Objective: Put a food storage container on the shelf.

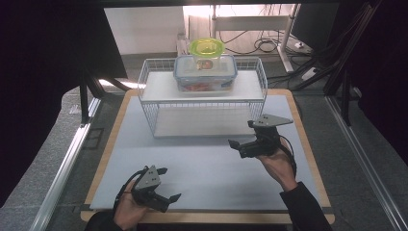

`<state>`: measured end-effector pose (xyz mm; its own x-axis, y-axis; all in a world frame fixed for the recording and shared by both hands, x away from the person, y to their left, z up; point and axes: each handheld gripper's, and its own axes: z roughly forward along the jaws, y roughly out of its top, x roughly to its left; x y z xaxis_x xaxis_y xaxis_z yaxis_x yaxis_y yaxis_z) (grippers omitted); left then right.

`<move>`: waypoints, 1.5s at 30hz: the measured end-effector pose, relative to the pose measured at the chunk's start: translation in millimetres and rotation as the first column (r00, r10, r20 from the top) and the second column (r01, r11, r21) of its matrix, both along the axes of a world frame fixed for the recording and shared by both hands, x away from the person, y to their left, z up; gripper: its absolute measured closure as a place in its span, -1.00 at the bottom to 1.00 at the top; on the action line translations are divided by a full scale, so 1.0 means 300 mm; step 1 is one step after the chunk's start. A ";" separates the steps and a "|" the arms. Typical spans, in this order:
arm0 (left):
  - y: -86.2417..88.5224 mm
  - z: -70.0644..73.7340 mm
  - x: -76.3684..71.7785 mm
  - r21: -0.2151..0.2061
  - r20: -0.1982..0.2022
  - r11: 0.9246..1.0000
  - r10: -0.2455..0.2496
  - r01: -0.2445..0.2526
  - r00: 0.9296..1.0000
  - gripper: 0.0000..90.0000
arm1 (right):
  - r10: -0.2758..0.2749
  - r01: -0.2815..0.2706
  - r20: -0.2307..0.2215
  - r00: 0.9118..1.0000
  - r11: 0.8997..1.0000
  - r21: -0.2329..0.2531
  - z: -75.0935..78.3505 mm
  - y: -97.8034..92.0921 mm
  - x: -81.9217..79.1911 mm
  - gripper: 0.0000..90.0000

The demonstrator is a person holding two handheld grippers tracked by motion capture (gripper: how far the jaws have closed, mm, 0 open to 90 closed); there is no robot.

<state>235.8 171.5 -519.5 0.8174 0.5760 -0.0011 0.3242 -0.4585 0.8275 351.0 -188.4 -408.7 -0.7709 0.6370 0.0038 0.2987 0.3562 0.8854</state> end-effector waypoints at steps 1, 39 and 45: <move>0.000 0.000 0.000 -0.002 -0.002 1.000 -0.002 0.002 1.000 -0.93 | 0.001 -0.001 -0.001 1.000 1.000 -0.004 -0.003 -0.002 -0.010 -1.00; -0.004 -0.013 0.005 0.045 -0.006 0.999 0.011 -0.010 1.000 -0.93 | -0.088 0.080 -0.081 0.993 0.992 -0.096 -0.262 -0.138 -0.182 -1.00; -0.003 -0.016 0.006 0.053 -0.009 0.998 0.016 -0.015 1.000 -0.94 | -0.087 0.070 -0.133 0.987 0.989 -0.128 -0.302 -0.147 -0.195 -1.00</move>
